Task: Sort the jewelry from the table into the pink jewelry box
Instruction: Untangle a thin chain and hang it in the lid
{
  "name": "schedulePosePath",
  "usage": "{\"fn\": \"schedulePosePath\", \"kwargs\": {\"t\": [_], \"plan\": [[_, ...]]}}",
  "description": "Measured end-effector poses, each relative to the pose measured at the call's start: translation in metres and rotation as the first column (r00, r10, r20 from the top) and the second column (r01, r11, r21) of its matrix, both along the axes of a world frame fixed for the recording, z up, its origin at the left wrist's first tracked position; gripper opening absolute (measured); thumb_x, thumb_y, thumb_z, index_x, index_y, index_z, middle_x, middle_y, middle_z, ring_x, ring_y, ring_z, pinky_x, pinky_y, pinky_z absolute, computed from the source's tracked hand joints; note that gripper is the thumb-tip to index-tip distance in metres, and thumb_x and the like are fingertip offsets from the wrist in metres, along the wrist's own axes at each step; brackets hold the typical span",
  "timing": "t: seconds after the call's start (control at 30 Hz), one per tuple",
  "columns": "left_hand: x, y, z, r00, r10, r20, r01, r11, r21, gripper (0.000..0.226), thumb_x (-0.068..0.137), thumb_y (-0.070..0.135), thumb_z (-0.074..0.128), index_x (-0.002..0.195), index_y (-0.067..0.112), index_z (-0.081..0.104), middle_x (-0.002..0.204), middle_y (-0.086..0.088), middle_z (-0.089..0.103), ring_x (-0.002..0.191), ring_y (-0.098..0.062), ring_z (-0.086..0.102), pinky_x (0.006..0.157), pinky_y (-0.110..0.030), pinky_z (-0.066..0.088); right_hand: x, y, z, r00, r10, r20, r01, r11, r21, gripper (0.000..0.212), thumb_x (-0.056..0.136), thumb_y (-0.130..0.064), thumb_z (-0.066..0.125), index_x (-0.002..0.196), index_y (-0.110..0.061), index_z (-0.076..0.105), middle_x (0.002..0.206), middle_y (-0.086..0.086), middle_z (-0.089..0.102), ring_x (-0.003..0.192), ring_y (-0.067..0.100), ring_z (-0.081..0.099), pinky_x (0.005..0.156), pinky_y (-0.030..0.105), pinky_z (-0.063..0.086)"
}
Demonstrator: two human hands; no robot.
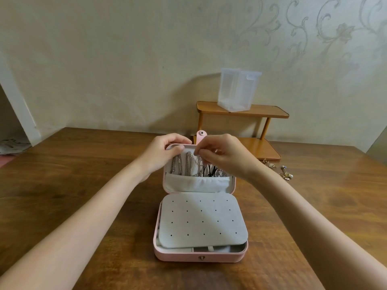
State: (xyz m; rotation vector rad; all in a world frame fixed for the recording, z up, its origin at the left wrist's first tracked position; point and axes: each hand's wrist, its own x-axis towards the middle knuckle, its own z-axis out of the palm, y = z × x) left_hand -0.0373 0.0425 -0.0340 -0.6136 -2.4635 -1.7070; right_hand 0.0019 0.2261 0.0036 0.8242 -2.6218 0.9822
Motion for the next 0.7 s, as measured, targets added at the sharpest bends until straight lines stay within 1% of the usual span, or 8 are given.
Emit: {"fn": "schedulePosePath", "kwargs": {"t": [0.07, 0.13, 0.23, 0.3, 0.47, 0.53, 0.63, 0.7], "plan": [[0.001, 0.0, 0.0, 1.0, 0.004, 0.001, -0.004, 1.0, 0.011, 0.023, 0.094, 0.009, 0.051, 0.096, 0.027, 0.065, 0.104, 0.004, 0.067, 0.103, -0.009, 0.059, 0.088, -0.024, 0.046, -0.004, -0.01, -0.001, 0.998, 0.02, -0.063, -0.015, 0.997, 0.078, 0.017, 0.089, -0.003, 0.053, 0.095, -0.008, 0.069, 0.079, 0.002, 0.069, 0.071, 0.01, 0.062, 0.071, 0.02, 0.049], [0.002, 0.001, -0.001, 1.0, 0.017, 0.003, -0.017, 0.999, 0.032, 0.025, 0.094, 0.005, 0.049, 0.096, 0.025, 0.065, 0.102, 0.003, 0.067, 0.1, -0.009, 0.059, 0.086, -0.021, 0.046, -0.008, -0.019, -0.006, 0.994, 0.051, -0.096, -0.03, 0.977, 0.213, 0.02, 0.091, -0.004, 0.051, 0.103, -0.008, 0.068, 0.094, 0.006, 0.07, 0.076, 0.009, 0.058, 0.072, 0.017, 0.047], [0.002, 0.004, -0.002, 0.999, 0.052, -0.003, -0.052, 0.998, 0.021, 0.028, 0.094, 0.004, 0.048, 0.094, 0.026, 0.065, 0.101, 0.005, 0.066, 0.098, -0.006, 0.057, 0.078, -0.011, 0.043, -0.011, -0.023, -0.016, 0.993, 0.056, -0.105, -0.012, 0.925, 0.381, 0.023, 0.094, -0.008, 0.047, 0.107, -0.01, 0.067, 0.101, 0.008, 0.067, 0.083, 0.018, 0.061, 0.074, 0.025, 0.05], [0.001, 0.005, -0.001, 0.997, 0.071, -0.008, -0.072, 0.997, -0.007, 0.027, 0.094, 0.006, 0.047, 0.096, 0.026, 0.065, 0.101, 0.008, 0.065, 0.096, -0.002, 0.056, 0.071, -0.006, 0.041, -0.01, -0.021, -0.018, 0.993, 0.047, -0.109, 0.005, 0.901, 0.433, 0.024, 0.094, -0.008, 0.047, 0.104, -0.012, 0.068, 0.101, 0.007, 0.067, 0.088, 0.022, 0.062, 0.078, 0.032, 0.052], [-0.003, 0.01, -0.005, 0.994, 0.11, -0.015, -0.11, 0.993, -0.041, 0.024, 0.095, 0.006, 0.045, 0.101, 0.017, 0.065, 0.099, 0.004, 0.064, 0.094, -0.007, 0.057, 0.07, -0.014, 0.044, -0.004, -0.006, -0.004, 0.998, 0.001, -0.064, 0.028, 0.894, 0.446, 0.023, 0.094, -0.009, 0.05, 0.104, -0.012, 0.07, 0.102, 0.003, 0.07, 0.087, 0.015, 0.063, 0.082, 0.028, 0.052], [-0.009, 0.011, -0.009, 0.991, 0.132, -0.03, -0.134, 0.984, -0.12, 0.024, 0.093, 0.004, 0.045, 0.102, 0.014, 0.065, 0.102, -0.002, 0.065, 0.098, -0.015, 0.059, 0.075, -0.022, 0.047, -0.002, 0.006, 0.006, 0.999, -0.024, -0.036, 0.037, 0.907, 0.419, 0.02, 0.093, -0.01, 0.052, 0.103, -0.009, 0.07, 0.1, 0.002, 0.07, 0.085, 0.01, 0.061, 0.081, 0.021, 0.05], [-0.016, 0.016, -0.016, 0.991, 0.134, 0.012, -0.12, 0.921, -0.37, 0.021, 0.095, 0.014, 0.047, 0.113, 0.015, 0.058, 0.116, -0.004, 0.059, 0.104, -0.018, 0.055, 0.077, -0.029, 0.045, 0.002, 0.031, 0.016, 0.987, -0.159, 0.013, 0.134, 0.869, 0.476, 0.019, 0.092, -0.01, 0.053, 0.1, -0.006, 0.069, 0.093, 0.003, 0.068, 0.081, 0.013, 0.06, 0.068, 0.015, 0.047], [-0.019, 0.023, -0.021, 0.988, 0.138, 0.074, -0.084, 0.864, -0.497, 0.026, 0.096, 0.02, 0.048, 0.121, 0.014, 0.053, 0.121, -0.005, 0.055, 0.103, -0.016, 0.052, 0.075, -0.026, 0.043, 0.003, 0.052, 0.016, 0.955, -0.286, 0.077, 0.192, 0.797, 0.573, 0.018, 0.09, -0.007, 0.053, 0.095, 0.0, 0.069, 0.088, 0.008, 0.069, 0.074, 0.019, 0.061, 0.066, 0.021, 0.048]]}}
